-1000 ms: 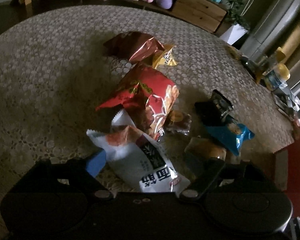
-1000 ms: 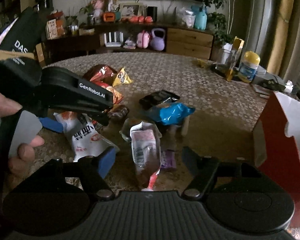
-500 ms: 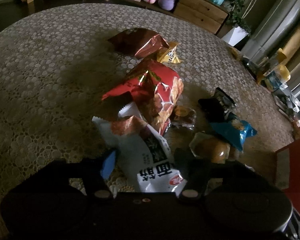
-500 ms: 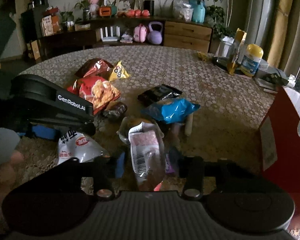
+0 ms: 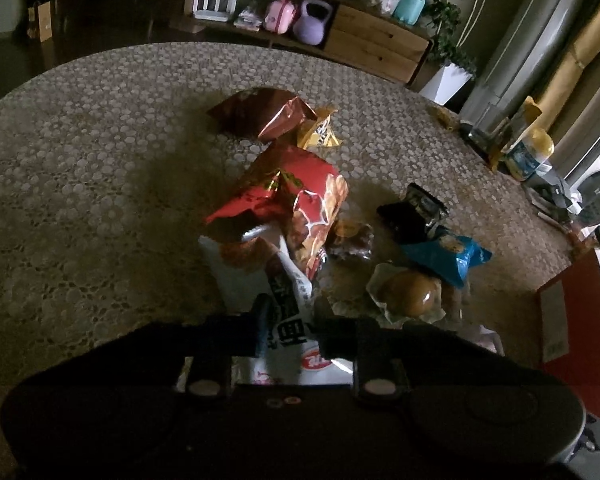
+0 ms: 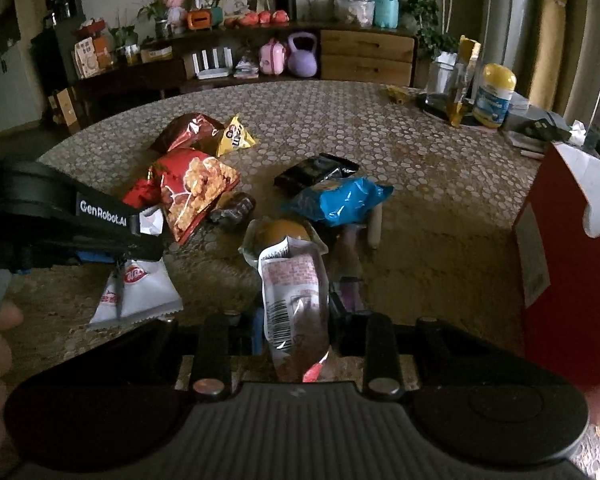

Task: Organize snacks
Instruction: 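Grasp the white printed snack bag with the left tool while the right tool grasps the white sachet, then carry both held snacks over the open red box with both tools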

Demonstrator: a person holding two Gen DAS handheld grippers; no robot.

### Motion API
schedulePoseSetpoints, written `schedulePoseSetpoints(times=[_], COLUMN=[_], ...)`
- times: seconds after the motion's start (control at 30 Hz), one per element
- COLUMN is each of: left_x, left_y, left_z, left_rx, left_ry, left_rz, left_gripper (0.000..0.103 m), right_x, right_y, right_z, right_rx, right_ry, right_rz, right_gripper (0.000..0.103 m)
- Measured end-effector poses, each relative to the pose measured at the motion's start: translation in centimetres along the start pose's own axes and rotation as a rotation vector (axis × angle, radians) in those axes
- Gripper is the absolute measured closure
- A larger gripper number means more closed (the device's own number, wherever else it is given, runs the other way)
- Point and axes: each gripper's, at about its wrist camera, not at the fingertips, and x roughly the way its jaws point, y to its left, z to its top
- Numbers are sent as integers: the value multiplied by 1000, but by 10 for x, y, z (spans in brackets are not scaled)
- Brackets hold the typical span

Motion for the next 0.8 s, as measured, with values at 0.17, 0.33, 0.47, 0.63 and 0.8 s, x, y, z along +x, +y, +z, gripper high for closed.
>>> schedulePoseSetpoints(times=[0.17,0.33,0.47,0.63,0.8], left_x=[-9,-25,-40,-60,-79], left_y=[5,0,-10,-27,-57], left_z=[-5,-12,-18,-23,-27], left_rx=[-9,9,37,72,142], left_ry=[-3,-11,-21,-34,-47], left_rz=[-26,-61,-95,-170,-247], left_gripper=[88,90,91,91,91], right_x=[-20,-44,-64,-93,-121], right_y=[-6,-16,-26,-40,-59], right_z=[-3,-5,-8,-8,-5], right_rx=[20,53,74,83,94], right_ry=[-10,-37,-58,-87,-121], right_rz=[0,4,0,-6,-25], right_gripper=[74,74,74,74,74])
